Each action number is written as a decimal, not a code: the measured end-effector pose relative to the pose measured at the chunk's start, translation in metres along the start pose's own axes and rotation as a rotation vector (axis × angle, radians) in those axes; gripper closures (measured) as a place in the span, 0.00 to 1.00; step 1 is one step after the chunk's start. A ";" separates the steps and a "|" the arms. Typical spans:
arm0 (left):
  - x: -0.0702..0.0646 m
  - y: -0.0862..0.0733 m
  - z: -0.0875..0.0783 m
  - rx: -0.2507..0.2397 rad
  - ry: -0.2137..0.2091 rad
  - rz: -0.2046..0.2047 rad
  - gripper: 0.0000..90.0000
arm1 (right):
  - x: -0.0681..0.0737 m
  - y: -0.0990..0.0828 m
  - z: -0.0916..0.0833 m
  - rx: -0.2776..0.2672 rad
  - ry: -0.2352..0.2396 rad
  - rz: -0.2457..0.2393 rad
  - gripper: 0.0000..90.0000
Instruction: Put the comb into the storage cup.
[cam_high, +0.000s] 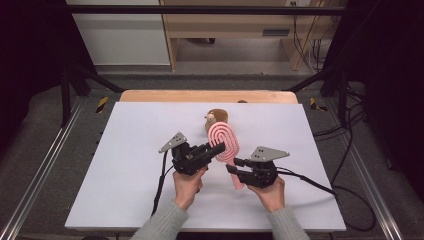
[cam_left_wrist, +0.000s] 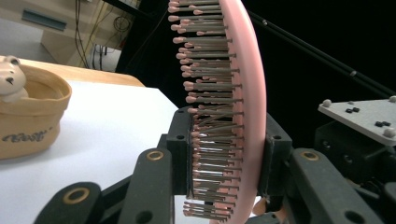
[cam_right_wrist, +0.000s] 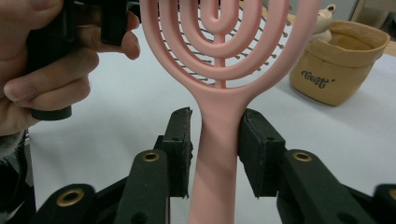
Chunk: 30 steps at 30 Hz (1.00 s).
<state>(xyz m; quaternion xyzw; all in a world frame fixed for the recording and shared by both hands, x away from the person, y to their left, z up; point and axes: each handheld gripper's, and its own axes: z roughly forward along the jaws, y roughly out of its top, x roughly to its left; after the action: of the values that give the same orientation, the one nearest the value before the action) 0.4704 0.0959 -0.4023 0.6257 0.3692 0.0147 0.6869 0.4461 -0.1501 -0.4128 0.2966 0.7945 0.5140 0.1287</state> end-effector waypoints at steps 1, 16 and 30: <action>0.000 0.001 0.000 0.000 0.004 0.004 0.71 | 0.000 0.000 0.000 -0.006 0.001 0.001 0.71; 0.005 0.016 -0.006 -0.013 0.080 0.078 0.71 | -0.009 0.001 -0.012 -0.080 -0.069 0.001 0.30; 0.011 0.032 -0.010 -0.016 0.126 0.122 0.71 | -0.028 -0.010 -0.021 -0.111 -0.139 0.032 0.03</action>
<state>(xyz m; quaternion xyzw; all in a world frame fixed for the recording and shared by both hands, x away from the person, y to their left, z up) 0.4879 0.1165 -0.3792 0.6393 0.3726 0.0988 0.6653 0.4541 -0.1853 -0.4154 0.3365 0.7492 0.5373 0.1918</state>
